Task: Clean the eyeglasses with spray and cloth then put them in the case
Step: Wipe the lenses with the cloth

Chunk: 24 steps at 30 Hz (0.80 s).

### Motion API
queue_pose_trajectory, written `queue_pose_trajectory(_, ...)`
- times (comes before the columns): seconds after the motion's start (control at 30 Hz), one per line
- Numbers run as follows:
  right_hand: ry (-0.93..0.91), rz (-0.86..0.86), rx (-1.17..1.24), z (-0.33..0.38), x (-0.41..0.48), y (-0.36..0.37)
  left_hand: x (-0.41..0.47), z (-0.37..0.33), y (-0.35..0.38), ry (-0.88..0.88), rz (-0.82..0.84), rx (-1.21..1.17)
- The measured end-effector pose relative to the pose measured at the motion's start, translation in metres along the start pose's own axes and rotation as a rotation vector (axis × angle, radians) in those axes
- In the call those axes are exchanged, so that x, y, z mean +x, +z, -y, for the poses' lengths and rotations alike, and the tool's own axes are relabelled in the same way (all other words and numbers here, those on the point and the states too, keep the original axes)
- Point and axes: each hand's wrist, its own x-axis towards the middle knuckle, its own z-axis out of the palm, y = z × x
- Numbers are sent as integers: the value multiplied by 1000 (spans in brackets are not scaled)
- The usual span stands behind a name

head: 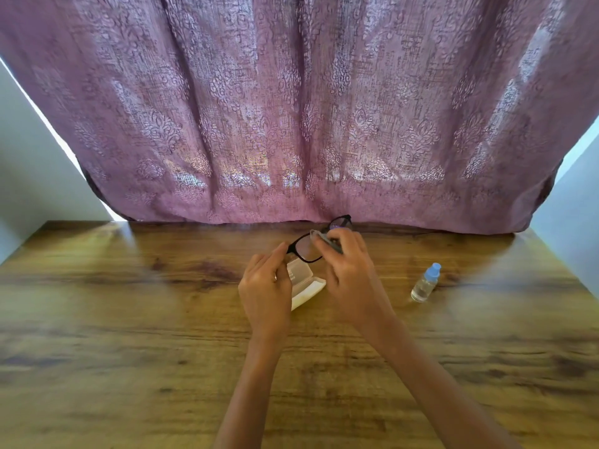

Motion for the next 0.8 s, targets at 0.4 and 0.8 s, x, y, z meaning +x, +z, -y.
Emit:
queue_pose_trajectory(0.4, -6, 10, -23, -4, 0, -1, -1, -1, 2, -23, -8, -22)
queue_pose_trajectory(0.8, -45, 5, 20, -7, -18, -3, 0, -6, -1, -53, -19, -3)
